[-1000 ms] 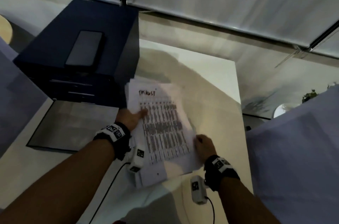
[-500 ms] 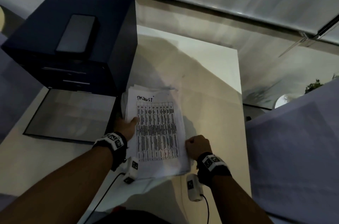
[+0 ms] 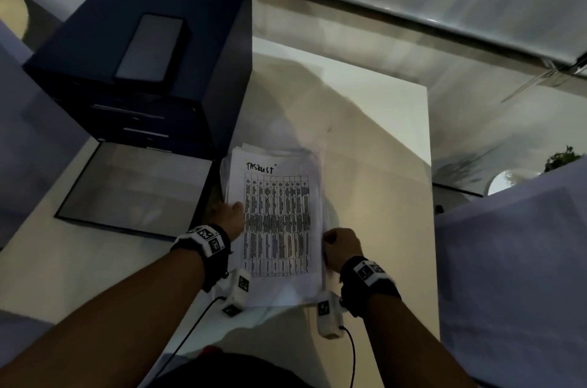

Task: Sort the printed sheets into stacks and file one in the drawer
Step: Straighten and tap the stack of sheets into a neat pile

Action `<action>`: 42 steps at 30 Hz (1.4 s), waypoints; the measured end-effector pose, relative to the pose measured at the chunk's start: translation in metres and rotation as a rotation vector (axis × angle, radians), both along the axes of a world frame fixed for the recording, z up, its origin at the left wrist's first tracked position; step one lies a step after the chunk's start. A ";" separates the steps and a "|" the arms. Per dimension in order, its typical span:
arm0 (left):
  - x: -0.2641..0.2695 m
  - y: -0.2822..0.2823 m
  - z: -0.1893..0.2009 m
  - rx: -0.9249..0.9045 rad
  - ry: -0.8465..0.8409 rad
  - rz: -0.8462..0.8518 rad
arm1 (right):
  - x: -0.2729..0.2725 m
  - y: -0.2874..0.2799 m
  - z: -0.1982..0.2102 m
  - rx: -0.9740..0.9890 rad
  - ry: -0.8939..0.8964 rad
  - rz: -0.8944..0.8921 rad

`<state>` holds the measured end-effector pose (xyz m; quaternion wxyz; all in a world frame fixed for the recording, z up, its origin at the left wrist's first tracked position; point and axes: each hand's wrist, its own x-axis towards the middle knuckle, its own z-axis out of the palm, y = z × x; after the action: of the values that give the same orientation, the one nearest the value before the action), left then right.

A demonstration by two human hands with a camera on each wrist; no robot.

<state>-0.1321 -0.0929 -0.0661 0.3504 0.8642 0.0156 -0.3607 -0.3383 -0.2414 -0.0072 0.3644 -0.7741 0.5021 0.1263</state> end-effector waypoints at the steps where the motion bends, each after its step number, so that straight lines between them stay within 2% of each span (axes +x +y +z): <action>1: 0.001 0.000 0.000 -0.004 0.011 0.013 | 0.000 -0.002 -0.001 -0.043 -0.024 -0.053; 4: 0.004 0.002 -0.004 -0.073 -0.011 0.085 | 0.000 -0.010 -0.002 -0.094 -0.074 -0.190; 6: 0.001 0.000 -0.005 -0.110 -0.001 0.085 | 0.006 -0.008 -0.003 -0.061 -0.096 -0.127; 9: -0.007 -0.007 -0.011 -0.149 0.105 0.076 | 0.016 -0.008 -0.009 -0.028 -0.114 0.062; 11: -0.003 -0.007 -0.019 -0.162 0.101 0.028 | 0.017 -0.014 -0.012 -0.011 -0.125 0.024; 13: 0.008 -0.004 -0.016 -0.167 0.016 -0.026 | 0.018 -0.020 -0.016 -0.077 -0.055 -0.010; 17: 0.016 -0.010 0.002 -0.238 -0.096 -0.036 | 0.029 -0.019 -0.022 0.016 -0.084 0.070; 21: 0.018 -0.013 0.019 -0.231 -0.046 0.010 | 0.025 -0.026 -0.018 -0.015 -0.084 0.104; 26: 0.014 -0.012 0.026 -0.238 -0.055 -0.082 | 0.016 -0.025 -0.027 -0.078 -0.095 0.086; 28: 0.012 -0.011 0.040 -0.358 -0.018 -0.104 | 0.017 -0.031 -0.020 -0.033 -0.193 -0.064; 30: 0.010 -0.008 0.066 -0.532 0.015 -0.117 | 0.021 -0.042 -0.002 0.074 -0.406 -0.205; 33: 0.009 -0.006 0.115 -0.738 0.032 -0.126 | 0.027 -0.057 0.037 0.202 -0.697 -0.252; 36: 0.007 -0.014 0.159 -0.873 -0.088 -0.093 | 0.031 -0.060 0.079 0.152 -0.885 -0.319; 38: 0.003 -0.021 0.180 -0.924 -0.242 -0.113 | 0.034 -0.053 0.107 0.117 -1.044 -0.336; 40: -0.004 -0.024 0.192 -0.957 -0.392 -0.162 | 0.034 -0.042 0.127 0.073 -1.143 -0.338; 42: -0.009 -0.020 0.190 -0.946 -0.443 -0.187 | 0.031 -0.031 0.138 0.055 -1.189 -0.347</action>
<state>-0.1414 -0.1132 0.1242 0.6631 0.6650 -0.3004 -0.1667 -0.3074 -0.2723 0.1309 0.6168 -0.6094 0.3281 -0.3748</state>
